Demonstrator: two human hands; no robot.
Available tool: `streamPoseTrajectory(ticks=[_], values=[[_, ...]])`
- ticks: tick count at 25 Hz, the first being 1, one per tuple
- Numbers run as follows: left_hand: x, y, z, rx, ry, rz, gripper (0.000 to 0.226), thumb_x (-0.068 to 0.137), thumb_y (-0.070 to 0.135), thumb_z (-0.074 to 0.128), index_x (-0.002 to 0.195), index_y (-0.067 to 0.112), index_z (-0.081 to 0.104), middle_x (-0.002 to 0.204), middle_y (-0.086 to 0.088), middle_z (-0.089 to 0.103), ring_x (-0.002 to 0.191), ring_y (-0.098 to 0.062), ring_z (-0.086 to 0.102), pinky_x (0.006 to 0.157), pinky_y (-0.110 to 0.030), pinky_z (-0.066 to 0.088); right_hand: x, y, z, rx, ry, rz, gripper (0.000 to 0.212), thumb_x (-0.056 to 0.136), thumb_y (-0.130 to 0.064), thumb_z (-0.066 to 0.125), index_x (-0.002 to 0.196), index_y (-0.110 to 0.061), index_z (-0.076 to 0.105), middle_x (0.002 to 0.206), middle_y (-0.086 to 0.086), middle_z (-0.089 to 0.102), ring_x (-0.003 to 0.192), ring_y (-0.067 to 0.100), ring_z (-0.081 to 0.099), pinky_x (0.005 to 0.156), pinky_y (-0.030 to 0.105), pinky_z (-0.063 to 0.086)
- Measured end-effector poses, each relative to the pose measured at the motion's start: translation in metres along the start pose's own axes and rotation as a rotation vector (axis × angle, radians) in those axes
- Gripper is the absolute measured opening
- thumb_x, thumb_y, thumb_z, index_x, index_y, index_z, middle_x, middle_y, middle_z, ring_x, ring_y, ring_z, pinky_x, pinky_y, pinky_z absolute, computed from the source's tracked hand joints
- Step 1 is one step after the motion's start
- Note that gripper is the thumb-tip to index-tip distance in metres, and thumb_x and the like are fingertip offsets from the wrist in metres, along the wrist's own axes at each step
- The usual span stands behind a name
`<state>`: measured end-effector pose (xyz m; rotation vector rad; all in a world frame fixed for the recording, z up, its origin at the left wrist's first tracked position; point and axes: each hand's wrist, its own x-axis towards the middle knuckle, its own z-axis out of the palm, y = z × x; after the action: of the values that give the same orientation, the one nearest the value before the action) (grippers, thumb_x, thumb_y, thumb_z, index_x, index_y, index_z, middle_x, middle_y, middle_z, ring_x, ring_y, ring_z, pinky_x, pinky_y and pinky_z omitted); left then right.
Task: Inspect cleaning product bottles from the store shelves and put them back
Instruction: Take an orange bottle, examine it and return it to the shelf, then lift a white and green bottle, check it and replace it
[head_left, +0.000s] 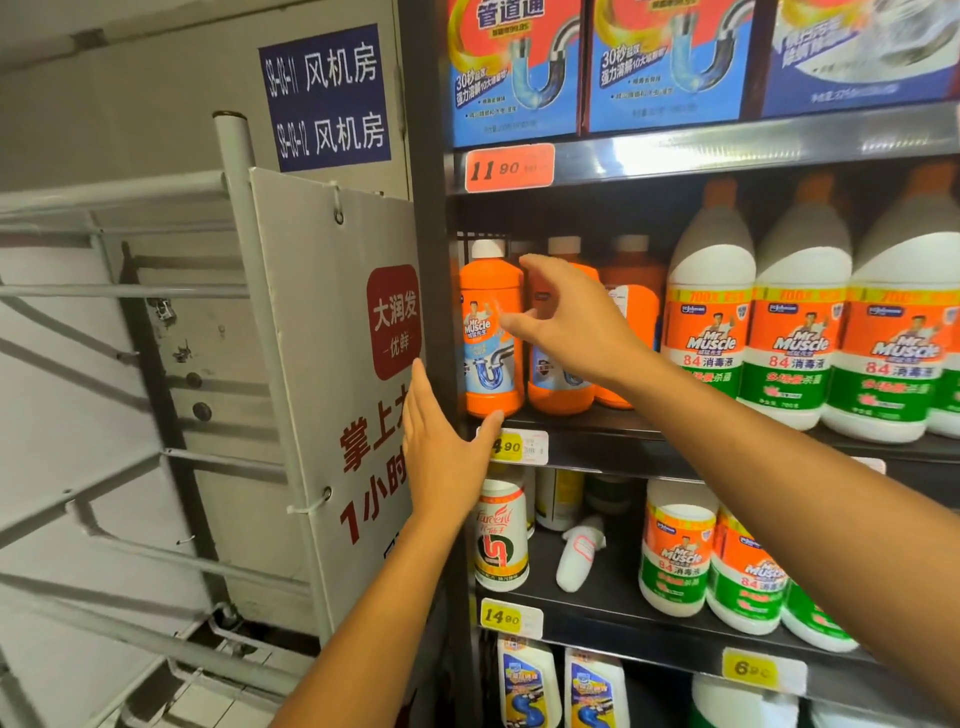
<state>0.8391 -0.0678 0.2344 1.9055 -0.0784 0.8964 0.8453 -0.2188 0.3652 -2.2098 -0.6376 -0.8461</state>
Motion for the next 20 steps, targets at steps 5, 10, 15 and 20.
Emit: streamPoseTrajectory(ticks=[5, 10, 15, 20], values=[[-0.041, 0.01, -0.005, -0.157, 0.07, 0.057, 0.076, 0.091, 0.028, 0.067, 0.153, 0.028, 0.023, 0.158, 0.01, 0.023, 0.144, 0.004, 0.017, 0.12, -0.039, 0.025, -0.053, 0.019, -0.037, 0.253, -0.001, 0.045, 0.061, 0.092, -0.024, 0.069, 0.147, -0.025, 0.043, 0.141, -0.011, 0.052, 0.107, -0.008, 0.059, 0.074, 0.007, 0.051], [-0.106, 0.019, 0.011, -0.308, -0.062, 0.161, 0.053, 0.088, 0.026, 0.058, 0.138, 0.036, 0.045, 0.147, 0.017, 0.043, 0.135, 0.002, 0.039, 0.107, -0.009, 0.033, -0.132, 0.052, -0.066, 0.413, 0.094, 0.146, 0.043, 0.094, -0.012, 0.067, 0.134, -0.021, 0.057, 0.127, -0.009, 0.065, 0.112, 0.003, 0.064, 0.089, 0.022, 0.053], [-0.136, 0.008, 0.062, -0.466, -0.381, -0.128, 0.037, 0.092, 0.006, 0.064, 0.113, 0.035, 0.054, 0.115, 0.002, 0.064, 0.109, -0.008, 0.062, 0.092, -0.02, 0.051, -0.2, 0.083, -0.082, 0.592, 0.176, 0.3, 0.026, 0.093, -0.001, 0.063, 0.111, -0.02, 0.066, 0.108, -0.006, 0.075, 0.101, 0.014, 0.071, 0.076, 0.026, 0.058], [-0.133, -0.013, 0.13, -0.325, -0.625, -0.306, 0.073, 0.085, 0.008, 0.074, 0.144, 0.021, 0.033, 0.141, -0.008, 0.049, 0.122, -0.016, 0.051, 0.081, -0.01, 0.047, -0.246, 0.116, -0.084, 0.687, 0.192, 0.526, 0.021, 0.093, 0.004, 0.058, 0.102, -0.012, 0.068, 0.1, 0.001, 0.077, 0.09, 0.016, 0.074, 0.067, 0.024, 0.058]])
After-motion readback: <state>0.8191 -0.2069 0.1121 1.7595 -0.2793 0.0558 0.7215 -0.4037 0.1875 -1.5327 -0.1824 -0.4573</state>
